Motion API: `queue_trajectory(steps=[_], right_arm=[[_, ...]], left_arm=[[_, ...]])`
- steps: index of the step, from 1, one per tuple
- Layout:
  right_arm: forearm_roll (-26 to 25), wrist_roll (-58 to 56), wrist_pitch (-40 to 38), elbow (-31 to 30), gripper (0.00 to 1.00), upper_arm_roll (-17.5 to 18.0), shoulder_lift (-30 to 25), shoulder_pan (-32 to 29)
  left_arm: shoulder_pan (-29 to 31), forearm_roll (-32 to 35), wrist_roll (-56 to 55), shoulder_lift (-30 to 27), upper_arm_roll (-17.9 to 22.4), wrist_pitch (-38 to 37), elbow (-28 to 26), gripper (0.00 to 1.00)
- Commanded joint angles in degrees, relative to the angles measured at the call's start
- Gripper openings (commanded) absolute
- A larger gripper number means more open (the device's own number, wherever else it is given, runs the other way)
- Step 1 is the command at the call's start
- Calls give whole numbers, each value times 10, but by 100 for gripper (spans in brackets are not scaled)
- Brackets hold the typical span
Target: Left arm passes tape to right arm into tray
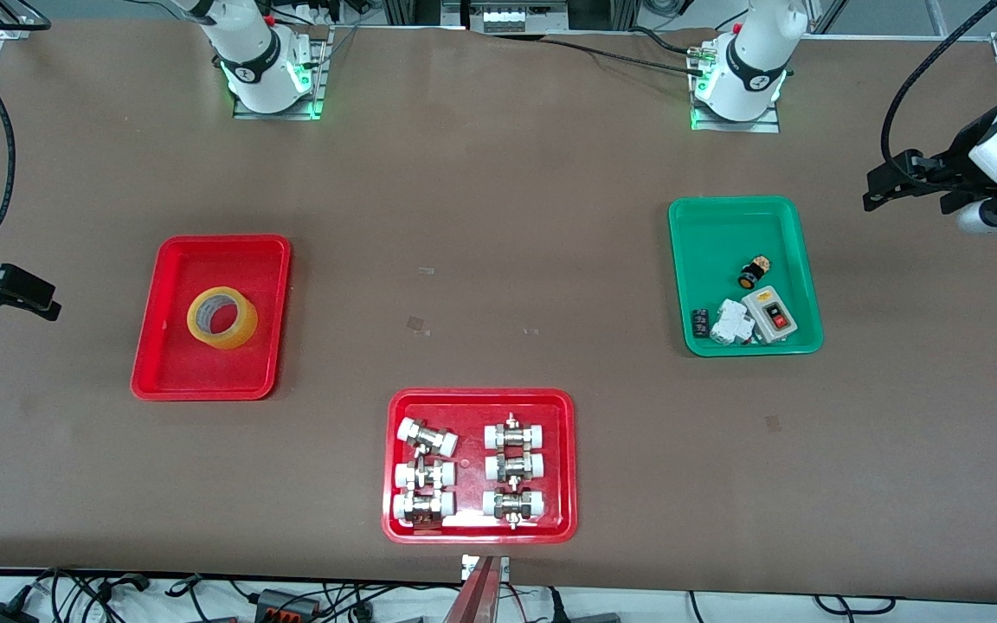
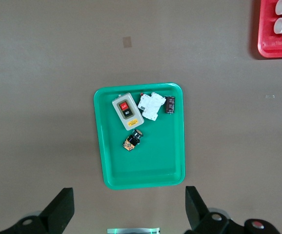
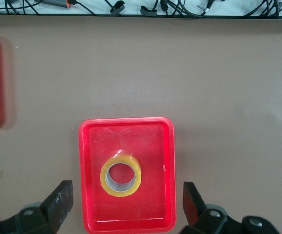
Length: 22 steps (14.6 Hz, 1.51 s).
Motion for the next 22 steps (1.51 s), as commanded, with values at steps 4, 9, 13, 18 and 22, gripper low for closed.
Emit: queue_trajectory(steps=[4,9,13,18,22], right_arm=[[7,0,16,-46,100,25,-36,-19],[1,0,66,-191,100,25,-130,-19],[0,-29,63,-245,100,24,-175,-22],[5,-35,25,-239,100,24,-179,-20],[8,-19,28,-238,100,21,-180,-24]], left_arm=[[5,2,13,8,-3,-7,15,100],[6,2,13,8,-3,-7,15,100],[6,2,13,8,-3,-7,15,100],[6,2,13,8,-3,-7,15,100],[6,2,13,8,-3,-7,15,100]])
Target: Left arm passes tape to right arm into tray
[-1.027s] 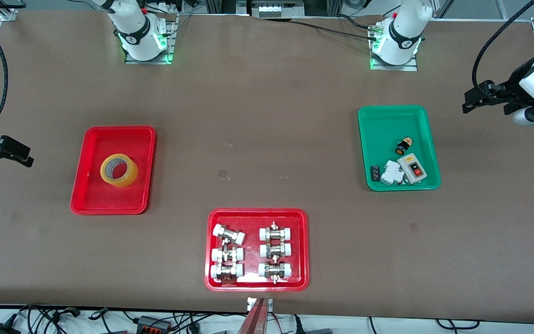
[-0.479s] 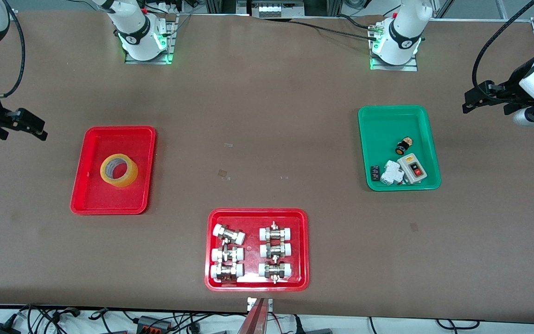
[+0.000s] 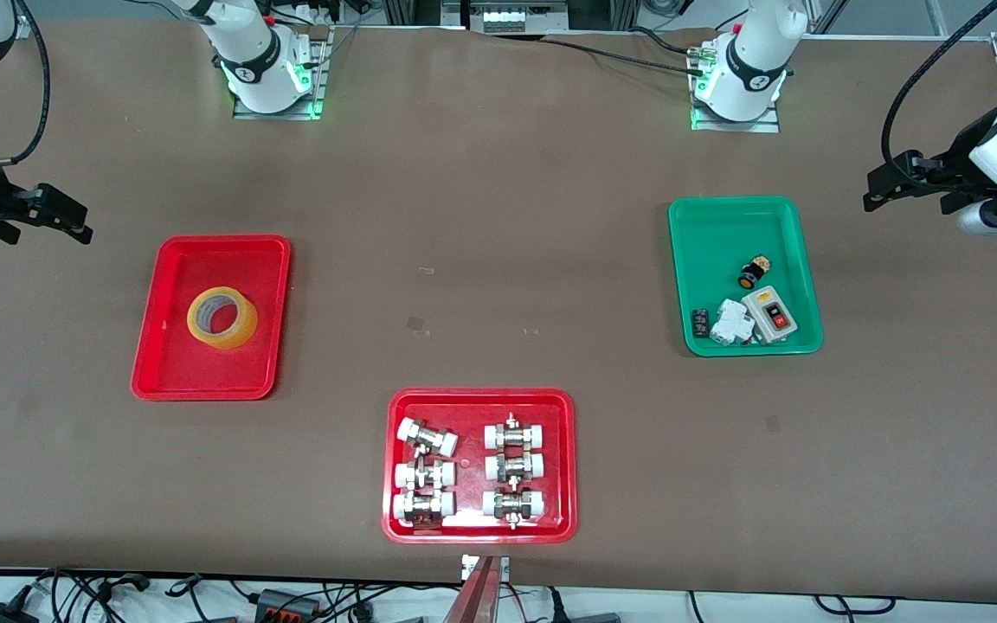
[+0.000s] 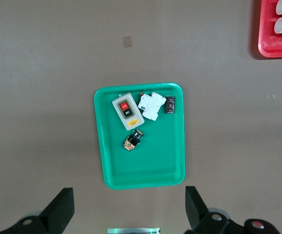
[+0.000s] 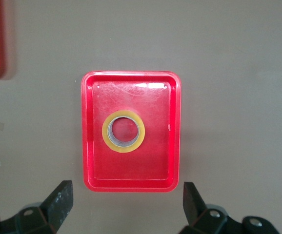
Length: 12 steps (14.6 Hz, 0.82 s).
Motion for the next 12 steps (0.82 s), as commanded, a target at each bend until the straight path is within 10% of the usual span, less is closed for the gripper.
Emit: queue_trajectory(steps=[1,12], right_arm=[[8,19,3,-8,100,3,-11,-7],[7,32,1,-8,100,-7,-12,20]], left_arm=[[5,2,13,7,-3,-7,15,100],[5,1,13,7,-3,-7,15,100]])
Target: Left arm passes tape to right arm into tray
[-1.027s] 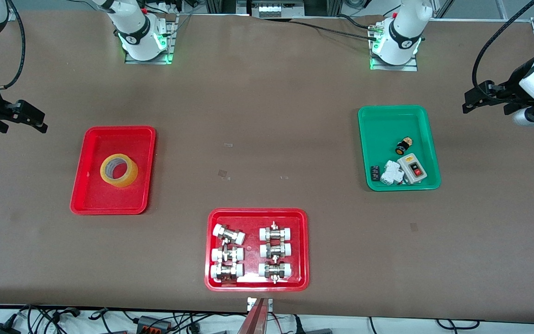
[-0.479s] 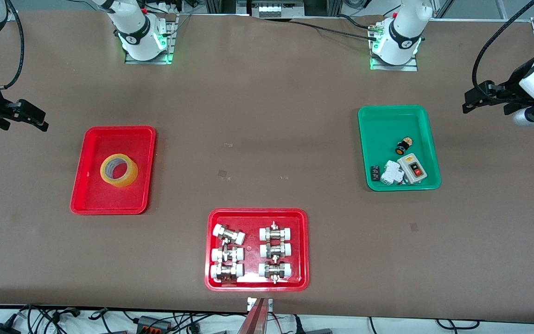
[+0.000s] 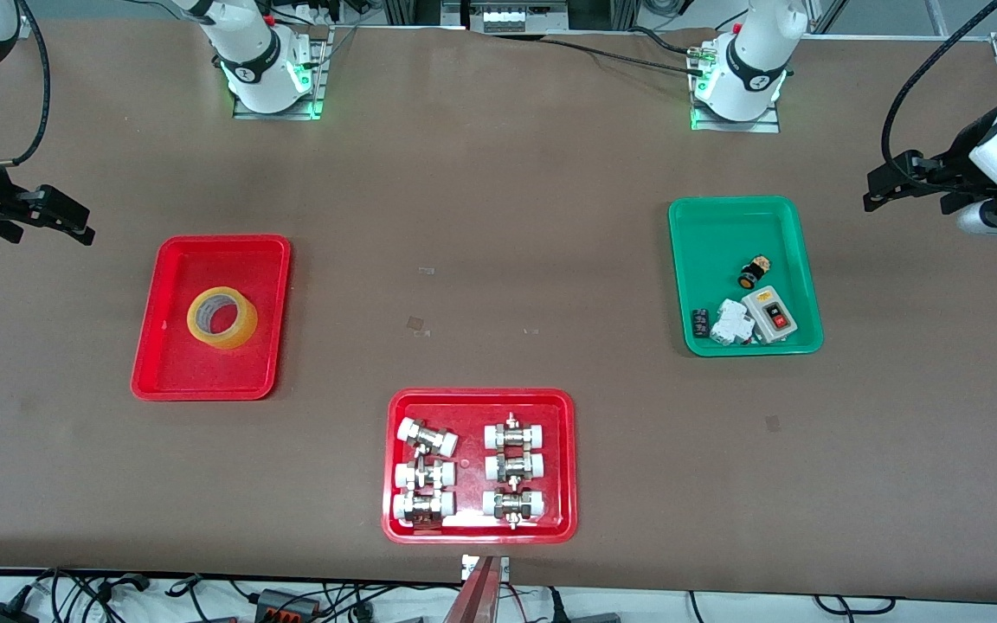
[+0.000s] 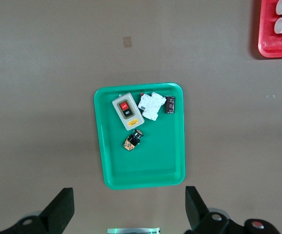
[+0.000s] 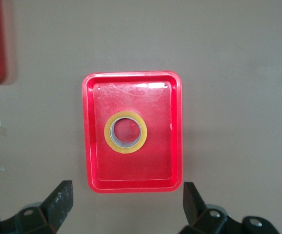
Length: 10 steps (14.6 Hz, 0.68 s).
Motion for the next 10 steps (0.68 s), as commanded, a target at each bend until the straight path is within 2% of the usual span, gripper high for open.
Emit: queue_trajectory(steps=[1,10], right_arm=[[7,9,0,-8,100,-14,-11,16],[3,1,-22,-8,100,-14,-19,16]], left_arm=[[5,2,13,7,-3,-7,15,100],[5,2,14,7,-3,-8,15,100]])
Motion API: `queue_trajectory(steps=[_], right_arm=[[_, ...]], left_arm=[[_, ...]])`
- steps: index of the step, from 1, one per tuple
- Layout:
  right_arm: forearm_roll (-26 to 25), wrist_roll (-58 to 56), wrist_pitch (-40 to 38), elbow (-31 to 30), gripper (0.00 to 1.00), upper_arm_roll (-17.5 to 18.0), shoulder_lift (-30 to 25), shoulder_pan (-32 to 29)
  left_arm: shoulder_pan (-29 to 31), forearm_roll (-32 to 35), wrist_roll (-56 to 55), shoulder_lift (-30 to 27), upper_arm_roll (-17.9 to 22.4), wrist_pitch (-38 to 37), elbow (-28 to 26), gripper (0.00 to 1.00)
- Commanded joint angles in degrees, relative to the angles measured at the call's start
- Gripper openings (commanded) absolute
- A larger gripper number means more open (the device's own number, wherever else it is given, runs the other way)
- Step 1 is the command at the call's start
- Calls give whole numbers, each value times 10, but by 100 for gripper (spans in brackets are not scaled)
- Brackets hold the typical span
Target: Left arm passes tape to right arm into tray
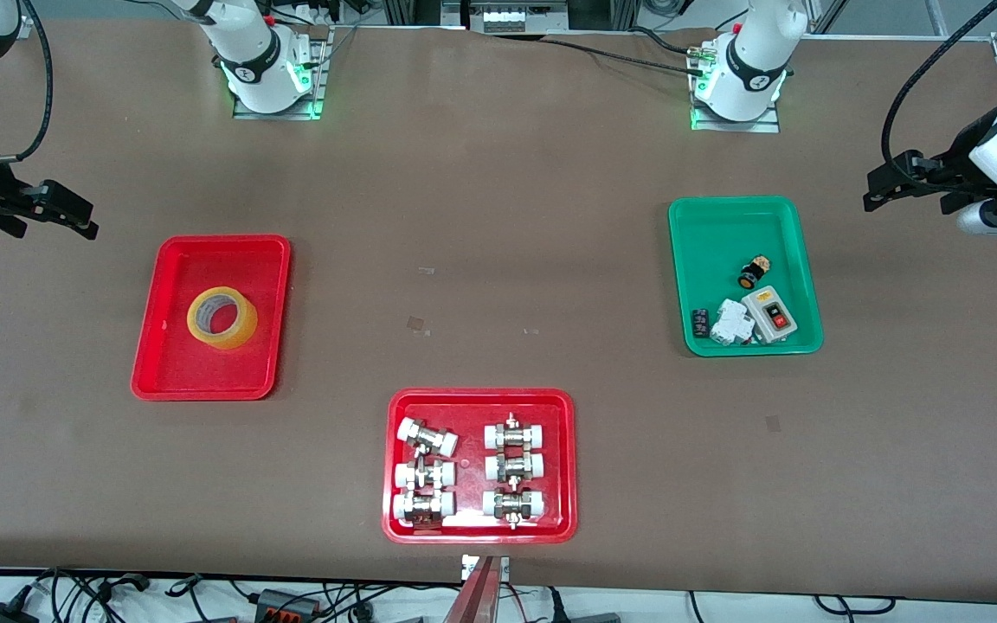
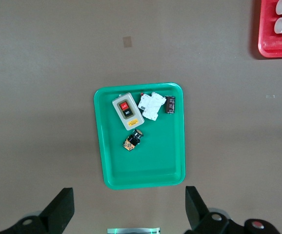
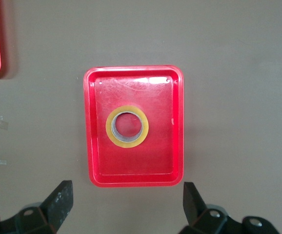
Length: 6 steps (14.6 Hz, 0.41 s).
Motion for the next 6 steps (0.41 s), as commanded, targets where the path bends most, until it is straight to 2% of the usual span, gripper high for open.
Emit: queue_trajectory(steps=[1,6], right_arm=[[3,1,-9,-8,100,-8,-15,10],[3,2,-11,-8,100,-8,-16,10]], left_arm=[[5,2,13,7,-3,-7,15,100],[5,2,13,7,-3,-8,15,100]])
